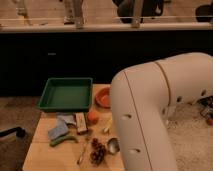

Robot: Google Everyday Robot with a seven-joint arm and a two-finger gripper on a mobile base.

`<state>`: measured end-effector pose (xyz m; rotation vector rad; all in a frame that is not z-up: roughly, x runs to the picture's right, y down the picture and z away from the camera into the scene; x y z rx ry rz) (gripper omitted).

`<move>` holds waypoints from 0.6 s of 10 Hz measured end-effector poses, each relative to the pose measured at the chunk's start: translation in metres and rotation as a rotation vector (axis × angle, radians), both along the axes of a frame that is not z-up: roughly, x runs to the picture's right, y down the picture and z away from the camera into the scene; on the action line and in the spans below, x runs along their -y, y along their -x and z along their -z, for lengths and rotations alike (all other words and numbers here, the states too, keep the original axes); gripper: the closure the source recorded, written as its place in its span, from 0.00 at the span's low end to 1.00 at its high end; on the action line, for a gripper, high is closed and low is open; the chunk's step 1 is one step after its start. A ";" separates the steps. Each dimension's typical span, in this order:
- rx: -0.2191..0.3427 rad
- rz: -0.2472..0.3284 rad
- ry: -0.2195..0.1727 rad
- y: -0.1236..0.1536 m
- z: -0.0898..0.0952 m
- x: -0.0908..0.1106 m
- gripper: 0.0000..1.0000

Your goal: Place brush in purple bowl

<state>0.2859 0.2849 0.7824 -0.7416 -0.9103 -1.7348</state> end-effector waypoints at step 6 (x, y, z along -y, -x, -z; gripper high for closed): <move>-0.027 -0.051 -0.058 -0.011 0.010 0.016 1.00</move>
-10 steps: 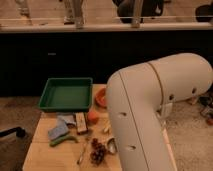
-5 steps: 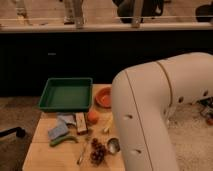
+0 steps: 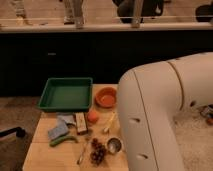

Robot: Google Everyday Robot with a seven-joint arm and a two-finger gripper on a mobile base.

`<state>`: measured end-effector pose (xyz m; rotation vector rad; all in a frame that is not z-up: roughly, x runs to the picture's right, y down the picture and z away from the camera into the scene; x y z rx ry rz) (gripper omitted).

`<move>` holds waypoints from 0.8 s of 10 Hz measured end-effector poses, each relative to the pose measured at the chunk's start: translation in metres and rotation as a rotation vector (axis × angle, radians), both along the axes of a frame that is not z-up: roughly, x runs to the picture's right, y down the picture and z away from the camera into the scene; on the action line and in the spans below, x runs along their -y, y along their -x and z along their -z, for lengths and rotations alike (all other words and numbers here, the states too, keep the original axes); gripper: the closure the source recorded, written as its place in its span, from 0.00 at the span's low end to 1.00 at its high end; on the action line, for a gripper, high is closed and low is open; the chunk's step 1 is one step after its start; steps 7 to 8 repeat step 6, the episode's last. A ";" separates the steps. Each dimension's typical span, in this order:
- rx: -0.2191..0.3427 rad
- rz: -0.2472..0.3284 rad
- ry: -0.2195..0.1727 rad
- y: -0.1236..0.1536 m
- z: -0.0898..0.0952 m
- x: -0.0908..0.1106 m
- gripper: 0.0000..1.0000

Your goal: Place brush in purple bowl

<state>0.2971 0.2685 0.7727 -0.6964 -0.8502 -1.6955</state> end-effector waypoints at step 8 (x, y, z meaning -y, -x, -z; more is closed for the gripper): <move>-0.014 -0.044 -0.075 -0.008 0.016 0.019 1.00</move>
